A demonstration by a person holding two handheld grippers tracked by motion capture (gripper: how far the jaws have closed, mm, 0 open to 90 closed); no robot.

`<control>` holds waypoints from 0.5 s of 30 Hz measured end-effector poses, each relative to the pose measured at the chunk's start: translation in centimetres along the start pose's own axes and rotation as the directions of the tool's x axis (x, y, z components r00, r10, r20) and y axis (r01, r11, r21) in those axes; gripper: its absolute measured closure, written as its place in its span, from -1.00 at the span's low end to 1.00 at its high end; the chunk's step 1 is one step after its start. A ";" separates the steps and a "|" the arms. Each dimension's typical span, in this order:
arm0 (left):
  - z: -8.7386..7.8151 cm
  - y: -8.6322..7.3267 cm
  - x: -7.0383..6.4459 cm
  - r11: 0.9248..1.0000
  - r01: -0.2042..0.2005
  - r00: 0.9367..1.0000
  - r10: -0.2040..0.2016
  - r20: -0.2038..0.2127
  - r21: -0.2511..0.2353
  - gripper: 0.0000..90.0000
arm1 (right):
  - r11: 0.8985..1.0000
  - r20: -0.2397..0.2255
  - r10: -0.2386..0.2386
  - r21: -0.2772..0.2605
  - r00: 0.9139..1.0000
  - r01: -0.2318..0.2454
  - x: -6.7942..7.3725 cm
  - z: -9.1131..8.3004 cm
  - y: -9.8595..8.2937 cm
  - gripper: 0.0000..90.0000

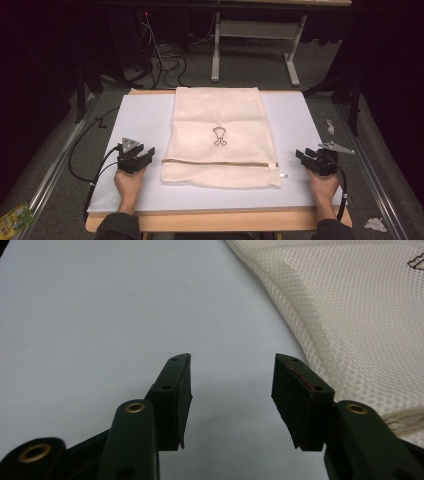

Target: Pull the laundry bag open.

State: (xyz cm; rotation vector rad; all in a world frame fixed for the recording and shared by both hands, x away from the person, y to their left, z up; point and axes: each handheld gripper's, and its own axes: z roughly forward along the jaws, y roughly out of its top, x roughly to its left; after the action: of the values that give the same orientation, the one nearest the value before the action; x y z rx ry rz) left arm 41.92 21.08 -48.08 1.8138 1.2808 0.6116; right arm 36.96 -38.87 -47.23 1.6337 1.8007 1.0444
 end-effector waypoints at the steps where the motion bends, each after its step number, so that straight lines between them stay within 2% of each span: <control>1: 0.1 -0.1 0.0 1.000 0.000 1.000 0.000 0.000 -0.001 0.13 | 1.000 -0.001 0.004 0.002 1.000 -0.004 0.0 0.1 -0.1 0.20; 10: 0.1 -0.2 -0.2 1.000 -0.012 1.000 0.012 0.003 -0.011 0.10 | 1.000 -0.009 0.019 -0.017 1.000 -0.020 -0.2 0.0 -0.3 0.17; 13: -0.1 -0.4 -0.2 0.999 -0.015 1.000 0.015 0.007 -0.030 0.05 | 1.000 -0.001 0.022 -0.017 1.000 -0.022 -0.1 0.0 -0.4 0.14; 15: -0.3 -0.5 -0.2 0.999 -0.012 1.000 0.012 0.003 -0.044 0.04 | 1.000 0.006 0.007 -0.023 1.000 -0.007 0.0 0.0 -0.5 0.13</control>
State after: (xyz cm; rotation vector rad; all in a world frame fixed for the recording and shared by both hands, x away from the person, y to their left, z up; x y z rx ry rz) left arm 41.37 21.06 -48.30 1.7869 1.2457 0.6379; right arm 36.64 -38.83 -47.60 1.6289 1.7735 1.0590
